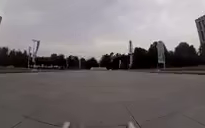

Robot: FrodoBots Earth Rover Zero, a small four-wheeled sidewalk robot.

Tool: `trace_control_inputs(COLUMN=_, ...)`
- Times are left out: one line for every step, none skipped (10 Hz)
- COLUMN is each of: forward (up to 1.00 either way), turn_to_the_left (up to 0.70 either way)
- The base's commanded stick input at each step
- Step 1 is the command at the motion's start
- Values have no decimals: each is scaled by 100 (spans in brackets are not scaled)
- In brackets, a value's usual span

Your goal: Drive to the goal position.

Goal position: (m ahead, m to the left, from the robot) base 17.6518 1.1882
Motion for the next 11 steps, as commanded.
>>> trace_control_inputs(forward=60, turn_to_the_left=0)
trace_control_inputs(forward=60, turn_to_the_left=0)
trace_control_inputs(forward=60, turn_to_the_left=0)
trace_control_inputs(forward=60, turn_to_the_left=0)
trace_control_inputs(forward=60, turn_to_the_left=0)
trace_control_inputs(forward=60, turn_to_the_left=0)
trace_control_inputs(forward=60, turn_to_the_left=0)
trace_control_inputs(forward=60, turn_to_the_left=0)
trace_control_inputs(forward=60, turn_to_the_left=0)
trace_control_inputs(forward=60, turn_to_the_left=0)
trace_control_inputs(forward=60, turn_to_the_left=0)
